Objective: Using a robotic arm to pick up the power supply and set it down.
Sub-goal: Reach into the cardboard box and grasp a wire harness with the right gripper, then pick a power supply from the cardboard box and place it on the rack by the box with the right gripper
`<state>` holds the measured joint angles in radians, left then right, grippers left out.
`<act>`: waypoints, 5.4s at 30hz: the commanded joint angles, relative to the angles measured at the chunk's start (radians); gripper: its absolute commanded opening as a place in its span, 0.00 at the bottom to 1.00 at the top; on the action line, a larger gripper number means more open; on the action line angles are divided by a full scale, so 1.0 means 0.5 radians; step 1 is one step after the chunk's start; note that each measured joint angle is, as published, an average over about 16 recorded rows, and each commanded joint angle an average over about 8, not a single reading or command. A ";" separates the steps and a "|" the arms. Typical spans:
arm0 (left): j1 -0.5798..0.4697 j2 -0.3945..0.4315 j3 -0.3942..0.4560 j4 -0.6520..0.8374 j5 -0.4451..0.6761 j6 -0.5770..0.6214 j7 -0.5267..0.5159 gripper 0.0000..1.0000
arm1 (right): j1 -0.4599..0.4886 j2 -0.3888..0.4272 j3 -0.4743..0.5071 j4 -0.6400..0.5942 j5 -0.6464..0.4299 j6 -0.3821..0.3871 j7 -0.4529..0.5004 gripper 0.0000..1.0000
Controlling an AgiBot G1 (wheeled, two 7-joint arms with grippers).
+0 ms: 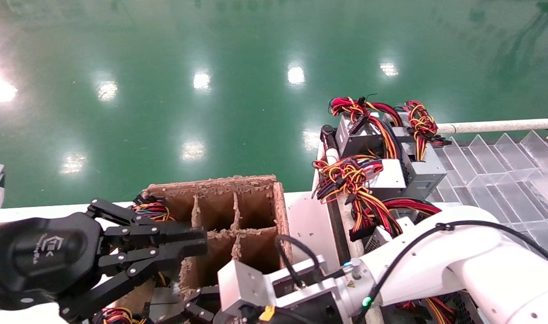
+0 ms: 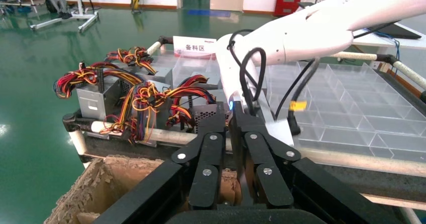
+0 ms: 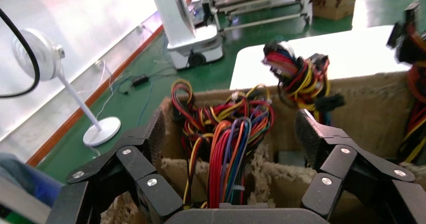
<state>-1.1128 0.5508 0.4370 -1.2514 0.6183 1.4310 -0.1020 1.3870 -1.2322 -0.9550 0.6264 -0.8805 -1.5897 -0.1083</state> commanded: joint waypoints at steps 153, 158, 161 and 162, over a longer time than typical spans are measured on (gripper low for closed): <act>0.000 0.000 0.000 0.000 0.000 0.000 0.000 0.00 | 1.214 2.313 -0.383 1.468 0.371 0.093 0.504 0.00; 0.000 0.000 0.000 0.000 0.000 0.000 0.000 0.00 | 1.159 2.213 -0.435 1.467 0.355 0.166 0.478 0.00; 0.000 0.000 0.001 0.000 0.000 0.000 0.000 0.00 | 1.136 2.177 -0.453 1.467 0.334 0.219 0.455 0.00; 0.000 0.000 0.001 0.000 0.000 0.000 0.000 0.00 | 1.132 2.168 -0.456 1.467 0.326 0.238 0.446 0.00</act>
<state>-1.1129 0.5507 0.4373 -1.2514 0.6181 1.4309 -0.1019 1.9550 -0.1456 -1.1809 1.3598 -0.7162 -1.4722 0.1177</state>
